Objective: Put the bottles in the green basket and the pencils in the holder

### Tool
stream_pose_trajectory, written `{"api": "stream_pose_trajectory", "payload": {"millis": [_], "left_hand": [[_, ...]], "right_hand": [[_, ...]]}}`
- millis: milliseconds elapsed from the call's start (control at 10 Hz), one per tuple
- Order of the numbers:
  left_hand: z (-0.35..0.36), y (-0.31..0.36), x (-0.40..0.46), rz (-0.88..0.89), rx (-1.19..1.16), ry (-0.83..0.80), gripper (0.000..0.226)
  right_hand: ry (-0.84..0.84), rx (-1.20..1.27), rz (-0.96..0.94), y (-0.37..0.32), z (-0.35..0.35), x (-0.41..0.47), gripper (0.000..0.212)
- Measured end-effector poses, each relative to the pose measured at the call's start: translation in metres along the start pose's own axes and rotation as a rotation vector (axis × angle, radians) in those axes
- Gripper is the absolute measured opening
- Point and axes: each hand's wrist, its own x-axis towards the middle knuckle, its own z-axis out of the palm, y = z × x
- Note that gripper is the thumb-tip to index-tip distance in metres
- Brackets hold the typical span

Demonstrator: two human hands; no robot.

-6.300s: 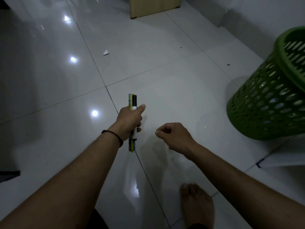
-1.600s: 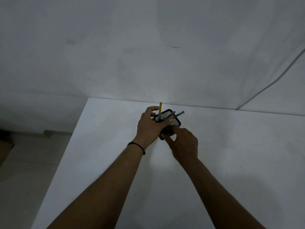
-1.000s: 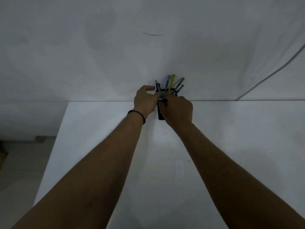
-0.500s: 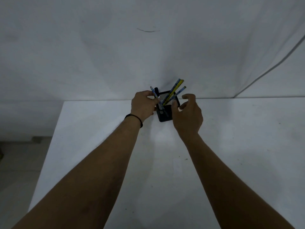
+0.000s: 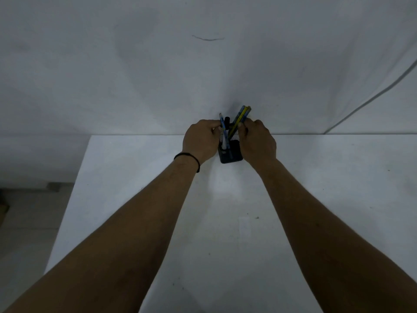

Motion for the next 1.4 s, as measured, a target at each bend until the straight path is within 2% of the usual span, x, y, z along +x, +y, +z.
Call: {"api": "stream_pose_trajectory", "payload": {"millis": [100,200,300,400,500,700,800,1000,1100,1200,1300,1400], "left_hand": [[0.001,0.003,0.001,0.059,0.058,0.067,0.026],[0.000,0.008,0.008,0.034,0.057,0.098,0.027],[-0.002,0.006,0.013,-0.099,-0.072,0.045,0.036],[-0.005,0.000,0.014,-0.318,-0.267,-0.076,0.031],[-0.007,-0.001,0.013,-0.339,-0.270,-0.105,0.024],[-0.011,0.009,0.019,-0.332,-0.286,-0.049,0.016],[-0.012,0.008,0.016,-0.321,-0.239,-0.073,0.010],[-0.024,0.012,0.000,-0.362,-0.192,-0.106,0.021],[-0.034,0.017,-0.006,-0.355,-0.153,-0.080,0.029],[-0.061,0.032,-0.022,-0.271,-0.099,-0.018,0.035],[-0.087,0.052,-0.035,-0.147,-0.015,0.044,0.033],[-0.132,0.084,-0.055,0.022,0.133,0.218,0.029]], "right_hand": [[0.064,-0.022,-0.014,-0.003,0.000,0.001,0.036],[0.120,0.003,-0.025,-0.007,-0.006,0.009,0.032],[0.114,0.059,0.007,-0.007,-0.008,0.012,0.028],[0.075,0.140,0.103,-0.002,-0.009,0.015,0.023],[0.051,0.163,0.111,0.000,-0.009,0.016,0.017],[0.089,0.192,0.101,-0.006,-0.012,0.017,0.015],[0.002,0.168,0.100,-0.007,-0.010,0.019,0.016],[-0.145,0.103,0.189,-0.016,-0.017,0.011,0.042],[-0.093,0.070,0.230,-0.023,-0.028,0.002,0.039],[-0.008,0.000,0.229,-0.047,-0.053,-0.014,0.028],[0.041,0.022,0.152,-0.080,-0.082,-0.025,0.025],[0.195,0.264,0.036,-0.127,-0.133,-0.051,0.022]]}}
